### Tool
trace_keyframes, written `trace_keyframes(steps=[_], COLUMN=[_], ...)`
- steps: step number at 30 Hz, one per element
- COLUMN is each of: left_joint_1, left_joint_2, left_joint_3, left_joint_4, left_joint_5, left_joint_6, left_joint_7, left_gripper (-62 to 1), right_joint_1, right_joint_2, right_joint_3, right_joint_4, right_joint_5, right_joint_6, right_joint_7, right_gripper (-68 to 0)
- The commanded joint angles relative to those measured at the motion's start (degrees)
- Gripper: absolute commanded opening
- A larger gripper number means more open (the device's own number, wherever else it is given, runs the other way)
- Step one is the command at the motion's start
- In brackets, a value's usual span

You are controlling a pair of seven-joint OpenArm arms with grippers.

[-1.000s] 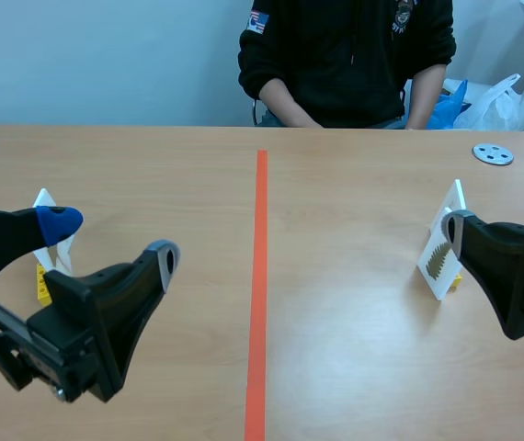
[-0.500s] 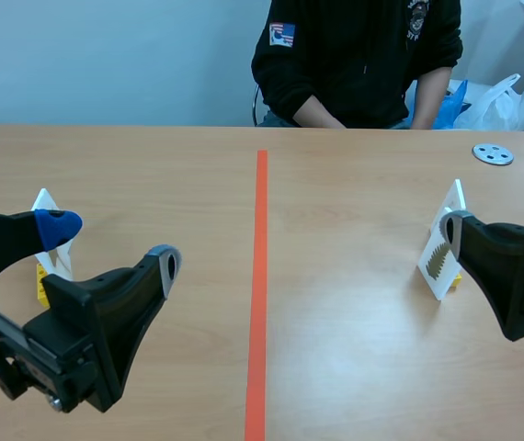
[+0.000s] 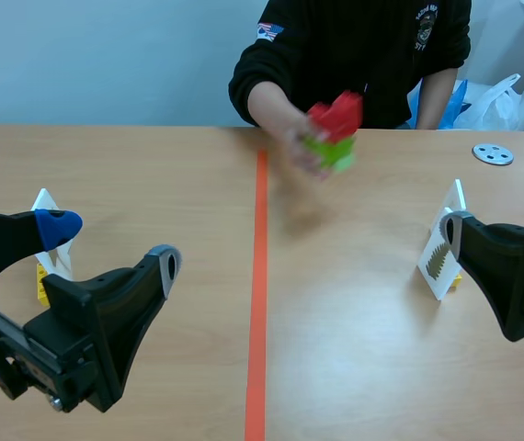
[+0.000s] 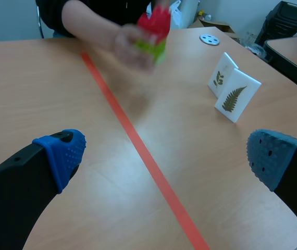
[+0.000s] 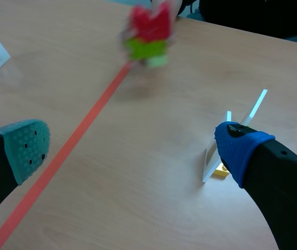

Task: Sort the leaf by its shape. The table is split by an orange tape line. A compound leaf with several leaflets goes to the left side, a simple leaf with one blade goes to the right side. Return to the home posture when a red brick is placed on the table.

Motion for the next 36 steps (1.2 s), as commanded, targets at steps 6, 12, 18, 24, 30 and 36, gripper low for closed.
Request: trace_keyframes(steps=[6, 12, 18, 24, 30, 36], left_joint_1=[-0.2, -0.2, -0.2, -0.2, -0.2, -0.2], left_joint_2=[-0.2, -0.2, -0.2, -0.2, -0.2, -0.2], left_joint_3=[-0.3, -0.3, -0.3, -0.3, -0.3, -0.3], left_joint_4=[0.3, 0.3, 0.3, 0.3, 0.3, 0.3], left_joint_5=[-0.3, -0.3, -0.3, 0.1, 0.3, 0.3], left_joint_6=[-0.3, -0.7, -0.7, -0.7, -0.7, -0.7], left_joint_7=[-0.5, 0.1, 0.1, 0.1, 0.1, 0.1], left_gripper=[1.4, 1.4, 1.4, 1.4, 1.4, 1.4], right_joint_1=[0.4, 0.4, 0.4, 0.4, 0.4, 0.4], right_joint_2=[0.2, 0.2, 0.2, 0.2, 0.2, 0.2], right_joint_3=[0.4, 0.4, 0.4, 0.4, 0.4, 0.4], right_joint_4=[0.2, 0.2, 0.2, 0.2, 0.2, 0.2], right_joint_5=[0.4, 0.4, 0.4, 0.4, 0.4, 0.4], right_joint_6=[0.0, 0.0, 0.0, 0.0, 0.0, 0.0], right_joint_7=[0.7, 0.7, 0.7, 0.6, 0.6, 0.6], right_gripper=[0.4, 0.4, 0.4, 0.4, 0.4, 0.4])
